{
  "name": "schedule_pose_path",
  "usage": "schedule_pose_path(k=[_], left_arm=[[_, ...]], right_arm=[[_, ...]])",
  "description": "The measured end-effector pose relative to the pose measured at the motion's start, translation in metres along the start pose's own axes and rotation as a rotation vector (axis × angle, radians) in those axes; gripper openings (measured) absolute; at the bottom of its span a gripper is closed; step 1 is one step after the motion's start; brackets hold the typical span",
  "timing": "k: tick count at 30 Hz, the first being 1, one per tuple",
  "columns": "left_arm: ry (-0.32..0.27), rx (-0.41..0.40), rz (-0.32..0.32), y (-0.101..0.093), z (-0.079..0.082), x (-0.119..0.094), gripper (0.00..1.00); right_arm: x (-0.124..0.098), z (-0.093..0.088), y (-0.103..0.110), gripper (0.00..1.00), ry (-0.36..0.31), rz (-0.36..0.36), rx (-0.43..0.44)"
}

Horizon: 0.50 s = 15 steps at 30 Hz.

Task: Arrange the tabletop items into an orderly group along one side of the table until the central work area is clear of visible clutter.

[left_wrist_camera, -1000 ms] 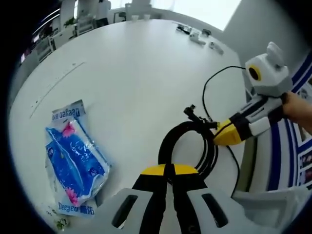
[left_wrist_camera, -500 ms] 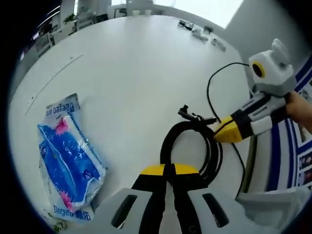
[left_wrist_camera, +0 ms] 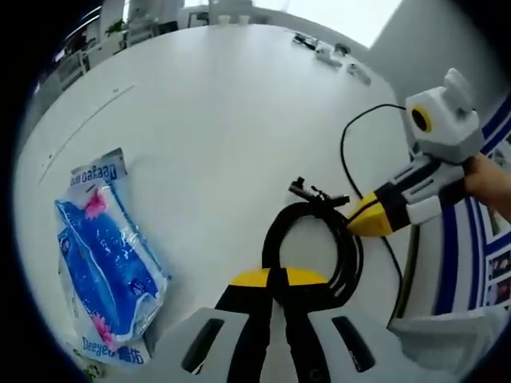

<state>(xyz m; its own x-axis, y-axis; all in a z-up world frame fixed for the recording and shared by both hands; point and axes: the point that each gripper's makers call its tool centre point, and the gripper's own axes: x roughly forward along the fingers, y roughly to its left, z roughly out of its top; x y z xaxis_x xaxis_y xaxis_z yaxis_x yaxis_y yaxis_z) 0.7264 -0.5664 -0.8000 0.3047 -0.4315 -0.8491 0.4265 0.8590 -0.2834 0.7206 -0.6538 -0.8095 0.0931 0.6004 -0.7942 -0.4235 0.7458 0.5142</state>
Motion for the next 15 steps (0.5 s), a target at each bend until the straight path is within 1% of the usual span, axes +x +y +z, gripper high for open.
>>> schedule_pose_path(k=[5, 10, 12, 14, 15], left_arm=[[-0.002, -0.001, -0.002, 0.0005, 0.0003, 0.0008, 0.00], [-0.001, -0.008, -0.009, -0.0012, -0.0008, 0.0012, 0.00], [0.004, -0.011, -0.015, -0.0028, -0.0023, 0.0006, 0.00], [0.003, -0.011, -0.020, -0.0039, -0.0028, 0.0007, 0.00], [0.001, -0.014, -0.021, -0.0046, -0.0032, 0.0008, 0.00]], right_arm=[[0.0006, 0.0020, -0.0019, 0.00, 0.009, 0.001, -0.004], [-0.0005, -0.0012, -0.0015, 0.00, 0.019, -0.002, -0.009], [-0.0012, -0.0039, -0.0008, 0.00, 0.032, 0.001, -0.005], [-0.0020, -0.0030, -0.0016, 0.00, 0.021, -0.004, -0.023], [-0.0020, -0.0037, -0.0017, 0.00, 0.026, -0.005, -0.016]])
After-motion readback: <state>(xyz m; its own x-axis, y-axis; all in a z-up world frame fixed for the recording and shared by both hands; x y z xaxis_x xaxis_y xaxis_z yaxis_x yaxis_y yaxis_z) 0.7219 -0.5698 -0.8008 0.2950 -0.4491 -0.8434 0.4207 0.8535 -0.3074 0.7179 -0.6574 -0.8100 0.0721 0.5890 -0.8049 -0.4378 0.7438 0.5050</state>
